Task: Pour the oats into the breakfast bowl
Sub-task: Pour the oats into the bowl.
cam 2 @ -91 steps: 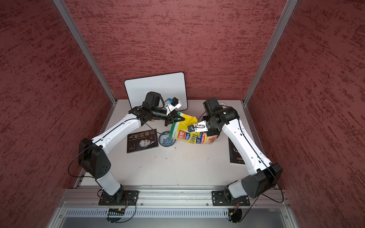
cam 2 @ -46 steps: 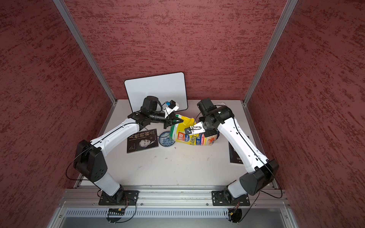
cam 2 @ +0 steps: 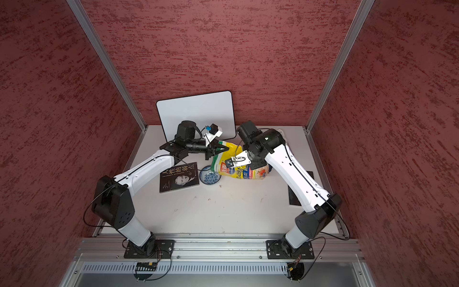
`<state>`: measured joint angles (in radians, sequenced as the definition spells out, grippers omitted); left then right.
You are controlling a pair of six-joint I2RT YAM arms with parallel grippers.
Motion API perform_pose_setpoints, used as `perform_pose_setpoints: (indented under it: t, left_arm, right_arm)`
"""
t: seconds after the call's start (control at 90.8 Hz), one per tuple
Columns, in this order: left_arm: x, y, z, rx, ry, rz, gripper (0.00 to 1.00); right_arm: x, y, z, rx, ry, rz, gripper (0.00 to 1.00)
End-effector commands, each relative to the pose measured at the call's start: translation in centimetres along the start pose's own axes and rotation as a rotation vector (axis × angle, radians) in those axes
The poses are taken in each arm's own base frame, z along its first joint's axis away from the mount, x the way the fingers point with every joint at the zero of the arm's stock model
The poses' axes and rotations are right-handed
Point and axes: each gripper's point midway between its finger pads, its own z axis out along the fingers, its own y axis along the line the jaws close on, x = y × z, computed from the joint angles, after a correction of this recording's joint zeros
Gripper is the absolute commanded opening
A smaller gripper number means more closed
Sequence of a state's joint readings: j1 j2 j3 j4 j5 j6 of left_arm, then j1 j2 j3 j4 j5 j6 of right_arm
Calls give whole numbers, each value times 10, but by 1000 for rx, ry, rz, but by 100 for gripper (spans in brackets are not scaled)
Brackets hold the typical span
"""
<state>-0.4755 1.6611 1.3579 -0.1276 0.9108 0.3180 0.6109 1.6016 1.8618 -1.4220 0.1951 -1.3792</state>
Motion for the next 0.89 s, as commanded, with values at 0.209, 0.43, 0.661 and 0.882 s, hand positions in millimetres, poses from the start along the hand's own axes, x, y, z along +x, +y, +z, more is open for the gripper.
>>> perform_pose_setpoints:
  t: [0.209, 0.43, 0.661, 0.882]
  left_arm:
    - [3, -3, -3, -3, -7, -24, 3]
    - [-1, -5, -7, -6, -15, -19, 3]
    - [1, -6, -7, -3, -19, -20, 4]
    - [9, -2, -2, -5, -16, -46, 5]
  right_arm:
    - [-11, -51, -36, 221, 41, -63, 0]
    - [-8, -56, -36, 232, 105, -101, 0]
    - [-3, -46, -32, 212, 138, -112, 0]
    - [-1, -38, -25, 184, 164, -113, 0]
